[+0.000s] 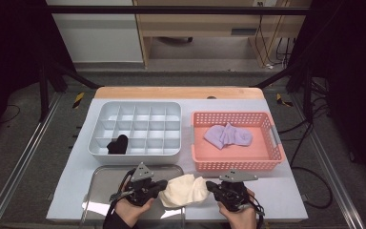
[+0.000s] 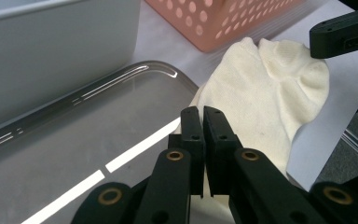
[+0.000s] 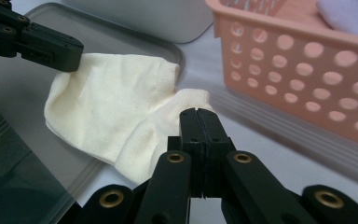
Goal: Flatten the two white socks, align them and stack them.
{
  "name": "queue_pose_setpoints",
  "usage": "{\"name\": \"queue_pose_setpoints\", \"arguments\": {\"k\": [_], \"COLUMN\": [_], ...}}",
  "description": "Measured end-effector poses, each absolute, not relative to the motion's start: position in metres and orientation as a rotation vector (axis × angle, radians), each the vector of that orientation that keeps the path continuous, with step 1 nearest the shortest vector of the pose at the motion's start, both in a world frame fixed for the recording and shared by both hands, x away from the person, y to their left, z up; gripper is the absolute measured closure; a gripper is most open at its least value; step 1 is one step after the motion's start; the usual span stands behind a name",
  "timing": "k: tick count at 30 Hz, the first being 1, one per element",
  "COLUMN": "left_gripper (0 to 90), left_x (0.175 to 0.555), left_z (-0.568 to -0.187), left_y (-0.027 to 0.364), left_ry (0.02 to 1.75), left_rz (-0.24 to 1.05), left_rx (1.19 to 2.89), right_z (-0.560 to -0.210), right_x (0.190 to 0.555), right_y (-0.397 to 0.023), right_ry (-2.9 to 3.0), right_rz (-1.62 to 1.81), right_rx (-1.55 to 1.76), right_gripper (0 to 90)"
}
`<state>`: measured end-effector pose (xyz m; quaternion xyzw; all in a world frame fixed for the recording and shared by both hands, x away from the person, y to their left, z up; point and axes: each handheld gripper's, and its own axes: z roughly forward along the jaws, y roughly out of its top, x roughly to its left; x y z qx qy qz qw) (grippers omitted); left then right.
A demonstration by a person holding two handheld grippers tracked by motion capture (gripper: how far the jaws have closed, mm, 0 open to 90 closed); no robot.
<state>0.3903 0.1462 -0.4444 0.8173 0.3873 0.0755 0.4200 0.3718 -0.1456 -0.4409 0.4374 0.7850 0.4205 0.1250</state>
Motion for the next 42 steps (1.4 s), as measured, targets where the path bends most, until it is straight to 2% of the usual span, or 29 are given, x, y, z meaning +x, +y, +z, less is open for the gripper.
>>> {"name": "queue_pose_setpoints", "arguments": {"k": [8, 16, 18, 19, 21, 25, 27, 38, 42], "left_gripper": [86.5, 83.6, 77.5, 70.0, 60.5, 47.4, 44.1, 46.0, 55.2], "left_x": [0.392, 0.39, 0.39, 0.39, 0.389, 0.386, 0.384, 0.377, 0.375], "left_z": [-0.455, -0.463, -0.462, -0.459, -0.456, -0.455, -0.458, -0.472, -0.476], "left_y": [0.151, 0.149, 0.15, 0.153, 0.156, 0.155, 0.153, 0.159, 0.158], "left_ry": [0.999, 1.002, 1.01, 1.018, 1.024, 1.032, 1.026, 1.058, 1.045], "left_rz": [0.178, 0.226, 0.234, 0.242, 0.254, 0.255, 0.242, 0.246, 0.232], "left_rx": [2.068, 2.081, 2.062, 2.034, 2.003, 1.998, 2.016, 2.069, 2.066], "right_z": [-0.455, -0.466, -0.468, -0.468, -0.464, -0.458, -0.461, -0.479, -0.483], "right_x": [0.375, 0.377, 0.378, 0.377, 0.376, 0.373, 0.373, 0.379, 0.38], "right_y": [-0.138, -0.135, -0.133, -0.132, -0.134, -0.138, -0.137, -0.131, -0.133], "right_ry": [2.321, 2.336, 2.351, 2.35, 2.327, 2.28, 2.281, 2.332, 2.34], "right_rz": [1.193, 1.14, 1.122, 1.118, 1.141, 1.205, 1.192, 1.125, 1.151], "right_rx": [1.288, 1.293, 1.287, 1.271, 1.252, 1.237, 1.24, 1.286, 1.326], "right_gripper": [90.0, 89.4, 87.6, 83.8, 80.3, 74.5, 73.1, 73.5, 77.4]}}
